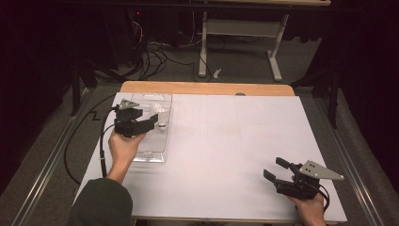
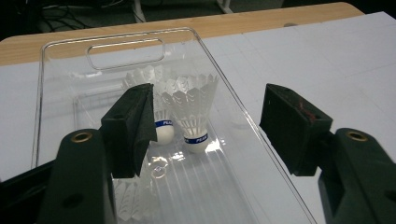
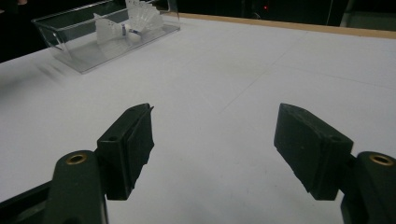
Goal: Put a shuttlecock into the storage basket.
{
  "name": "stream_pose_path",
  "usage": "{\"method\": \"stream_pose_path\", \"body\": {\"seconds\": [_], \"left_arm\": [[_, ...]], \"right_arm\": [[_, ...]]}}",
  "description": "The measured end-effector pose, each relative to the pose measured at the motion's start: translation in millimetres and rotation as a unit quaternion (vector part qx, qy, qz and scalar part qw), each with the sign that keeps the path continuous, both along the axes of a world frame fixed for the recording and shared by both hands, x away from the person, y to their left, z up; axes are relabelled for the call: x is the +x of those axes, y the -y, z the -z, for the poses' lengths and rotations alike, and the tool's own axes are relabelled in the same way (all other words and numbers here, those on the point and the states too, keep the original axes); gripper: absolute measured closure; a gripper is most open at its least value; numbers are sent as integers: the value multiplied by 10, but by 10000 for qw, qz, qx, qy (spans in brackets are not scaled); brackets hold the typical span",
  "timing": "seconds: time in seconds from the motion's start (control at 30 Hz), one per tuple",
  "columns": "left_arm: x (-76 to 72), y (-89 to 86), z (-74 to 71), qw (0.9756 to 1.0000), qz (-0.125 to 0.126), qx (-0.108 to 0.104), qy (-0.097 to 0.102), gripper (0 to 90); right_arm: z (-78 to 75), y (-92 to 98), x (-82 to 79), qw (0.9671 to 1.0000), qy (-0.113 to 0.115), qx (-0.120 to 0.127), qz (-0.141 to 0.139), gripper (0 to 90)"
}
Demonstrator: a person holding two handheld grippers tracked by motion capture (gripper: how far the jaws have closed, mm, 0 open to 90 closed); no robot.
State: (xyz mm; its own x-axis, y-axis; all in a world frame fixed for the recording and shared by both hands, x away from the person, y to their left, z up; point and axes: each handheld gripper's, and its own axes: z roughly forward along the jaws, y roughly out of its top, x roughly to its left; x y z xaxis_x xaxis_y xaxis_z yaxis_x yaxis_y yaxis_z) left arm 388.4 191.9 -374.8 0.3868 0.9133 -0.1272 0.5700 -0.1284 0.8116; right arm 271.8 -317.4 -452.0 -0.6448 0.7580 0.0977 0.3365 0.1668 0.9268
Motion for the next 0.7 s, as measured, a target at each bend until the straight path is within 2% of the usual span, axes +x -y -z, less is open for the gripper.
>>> {"method": "stream_pose_path", "body": {"seconds": [0.7], "left_arm": [[-154, -22, -7, 9997, 37, -17, 232, 355]], "right_arm": [[-3, 6, -2, 10000, 17, 12, 25, 283]]}}
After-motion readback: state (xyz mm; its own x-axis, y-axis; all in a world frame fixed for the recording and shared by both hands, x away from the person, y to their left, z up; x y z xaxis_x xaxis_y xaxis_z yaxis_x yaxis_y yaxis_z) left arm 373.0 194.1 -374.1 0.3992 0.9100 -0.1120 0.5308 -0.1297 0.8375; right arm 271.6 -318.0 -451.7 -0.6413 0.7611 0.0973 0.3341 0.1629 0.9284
